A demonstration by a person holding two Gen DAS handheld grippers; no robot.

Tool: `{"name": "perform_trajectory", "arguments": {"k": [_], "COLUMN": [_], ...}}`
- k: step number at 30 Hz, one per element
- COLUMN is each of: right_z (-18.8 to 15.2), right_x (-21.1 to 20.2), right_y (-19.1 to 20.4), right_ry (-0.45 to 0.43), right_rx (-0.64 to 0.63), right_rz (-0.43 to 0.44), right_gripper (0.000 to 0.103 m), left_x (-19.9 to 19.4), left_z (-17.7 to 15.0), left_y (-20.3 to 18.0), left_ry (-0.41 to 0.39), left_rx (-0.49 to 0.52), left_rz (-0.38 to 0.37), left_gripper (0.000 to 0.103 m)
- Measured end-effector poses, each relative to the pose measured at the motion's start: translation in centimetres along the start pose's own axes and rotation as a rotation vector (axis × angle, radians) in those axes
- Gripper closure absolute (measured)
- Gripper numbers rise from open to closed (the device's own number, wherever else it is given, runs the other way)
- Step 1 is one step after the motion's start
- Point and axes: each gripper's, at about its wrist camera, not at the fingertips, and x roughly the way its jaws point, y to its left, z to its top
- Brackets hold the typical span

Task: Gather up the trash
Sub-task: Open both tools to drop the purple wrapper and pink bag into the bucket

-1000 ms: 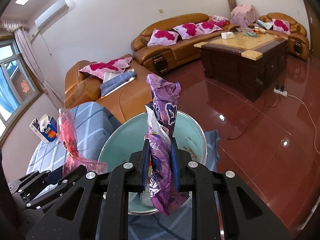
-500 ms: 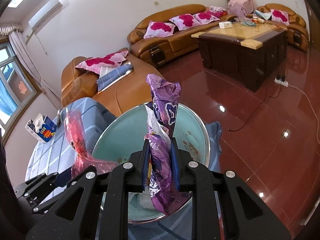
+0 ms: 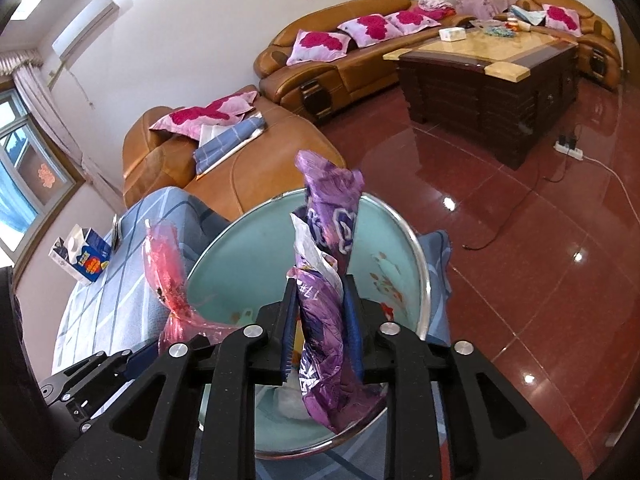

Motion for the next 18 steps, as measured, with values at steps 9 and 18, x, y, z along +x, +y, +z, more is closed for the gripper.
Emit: {"name": "perform_trajectory", "arguments": {"k": [9, 18], "right_z": [0.1, 0.2], "right_x": [-0.6, -2.2], "right_y": [-0.1, -1.1], "right_ry": [-0.024, -0.09], "right_rx": [0.021, 0.067], "right_rz": [0.023, -0.027], "right_gripper": [0.065, 0.065], "left_x": [0.5, 0.2], "left_z": [0.3, 0.5], "left_y": [0.1, -0.4], "left_ry": [0.009, -0.002], "left_rx": [0.002, 0.012], "left_rz": [-0.003, -0.003], "left_gripper": [0.079, 0.075]}}
